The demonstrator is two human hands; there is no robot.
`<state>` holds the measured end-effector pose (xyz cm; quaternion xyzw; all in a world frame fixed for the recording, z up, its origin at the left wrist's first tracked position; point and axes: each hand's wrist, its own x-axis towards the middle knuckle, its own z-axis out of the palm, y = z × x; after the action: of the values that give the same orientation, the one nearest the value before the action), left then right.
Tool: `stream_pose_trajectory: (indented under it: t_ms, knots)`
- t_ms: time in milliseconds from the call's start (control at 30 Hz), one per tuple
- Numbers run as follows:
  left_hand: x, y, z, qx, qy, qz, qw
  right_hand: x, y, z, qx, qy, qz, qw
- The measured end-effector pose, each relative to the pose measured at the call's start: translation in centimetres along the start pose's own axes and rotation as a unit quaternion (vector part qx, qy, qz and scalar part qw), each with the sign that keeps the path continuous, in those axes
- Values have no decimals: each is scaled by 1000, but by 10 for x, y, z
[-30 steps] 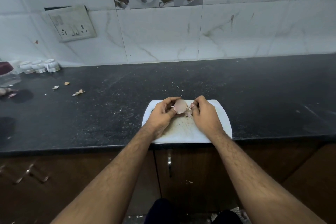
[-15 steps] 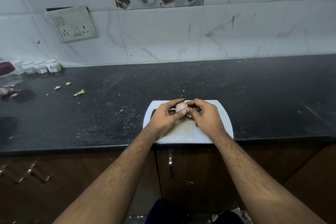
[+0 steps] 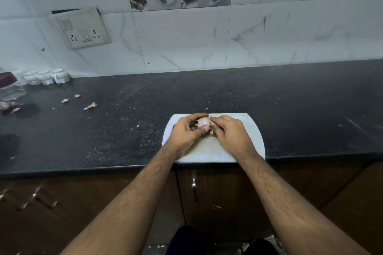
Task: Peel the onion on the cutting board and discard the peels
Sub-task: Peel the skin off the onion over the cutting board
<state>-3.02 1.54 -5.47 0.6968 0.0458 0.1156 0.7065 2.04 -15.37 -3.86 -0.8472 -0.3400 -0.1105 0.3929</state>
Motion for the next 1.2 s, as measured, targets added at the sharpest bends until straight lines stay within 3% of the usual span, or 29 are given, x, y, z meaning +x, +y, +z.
stream_pose_trajectory:
  t_ms: [500,633,967,1200]
  knots:
    - [-3,3,0,-14,-7,11,1000,1,-4,-3,18,-8,65,998]
    - [-3,1,4,11,-51,20,998,7,1,0,0,-13,118,993]
    - [-1,3,3,4,15,21,1000,5,1,1,28,23,42,998]
    - [-2,4,6,34,-6,13,999,5,6,0,86,28,21,996]
